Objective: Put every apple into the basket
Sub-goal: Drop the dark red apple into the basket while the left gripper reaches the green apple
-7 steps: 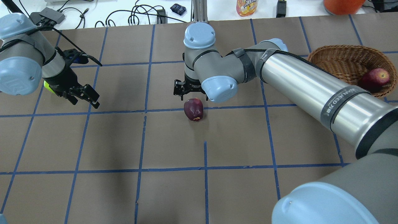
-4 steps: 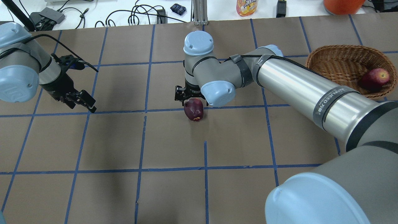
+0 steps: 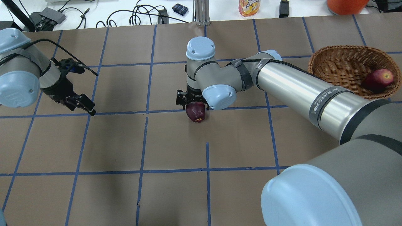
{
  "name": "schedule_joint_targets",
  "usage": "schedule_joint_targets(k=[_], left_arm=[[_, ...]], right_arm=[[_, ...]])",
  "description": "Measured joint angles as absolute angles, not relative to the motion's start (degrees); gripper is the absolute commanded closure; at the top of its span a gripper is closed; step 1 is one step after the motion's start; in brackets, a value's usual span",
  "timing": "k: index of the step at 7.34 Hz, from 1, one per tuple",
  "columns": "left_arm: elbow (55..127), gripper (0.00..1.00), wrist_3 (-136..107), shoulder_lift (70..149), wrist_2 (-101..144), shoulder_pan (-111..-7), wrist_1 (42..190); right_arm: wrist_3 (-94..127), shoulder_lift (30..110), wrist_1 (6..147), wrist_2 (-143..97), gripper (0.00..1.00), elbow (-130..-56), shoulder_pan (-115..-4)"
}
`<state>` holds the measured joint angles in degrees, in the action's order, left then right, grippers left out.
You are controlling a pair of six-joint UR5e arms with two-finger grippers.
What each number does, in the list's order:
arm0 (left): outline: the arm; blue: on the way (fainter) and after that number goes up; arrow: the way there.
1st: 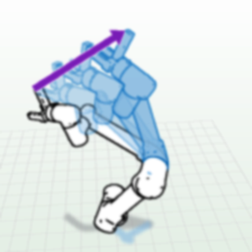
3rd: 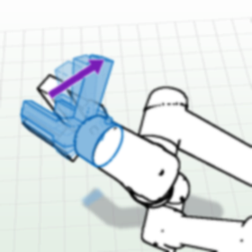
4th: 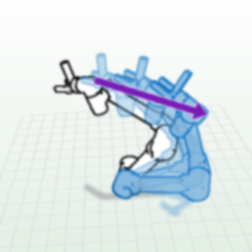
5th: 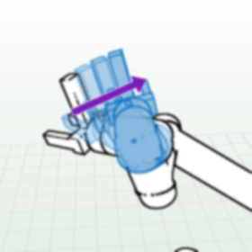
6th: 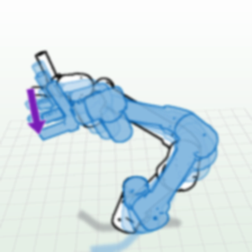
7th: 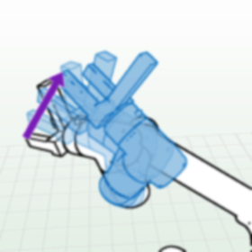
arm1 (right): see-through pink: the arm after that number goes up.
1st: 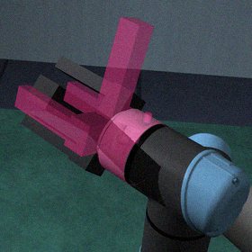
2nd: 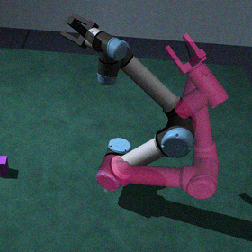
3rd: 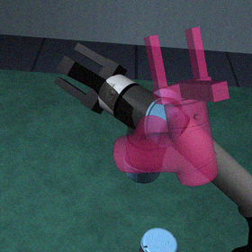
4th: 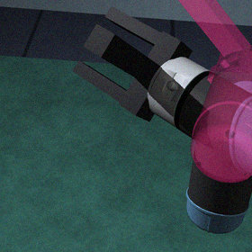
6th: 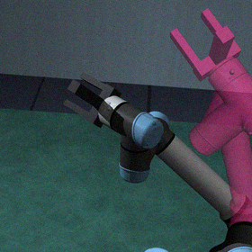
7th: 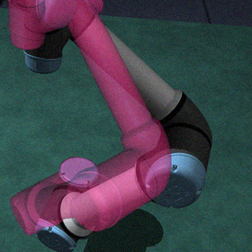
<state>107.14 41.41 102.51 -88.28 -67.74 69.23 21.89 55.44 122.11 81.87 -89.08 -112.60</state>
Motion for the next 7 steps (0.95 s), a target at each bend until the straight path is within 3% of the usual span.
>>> schedule_joint_targets(k=[3,7], left_arm=[[109.9,0.00,42.6,102.3,-88.2,-67.0,64.5],[109.5,0.00,42.9,102.5,-88.3,-66.9,63.9]], right_arm=[[21.2,56.8,122.1,82.1,1.00,-88.4,-111.9],[14.1,70.4,105.0,86.0,1.00,-88.5,-97.1]])
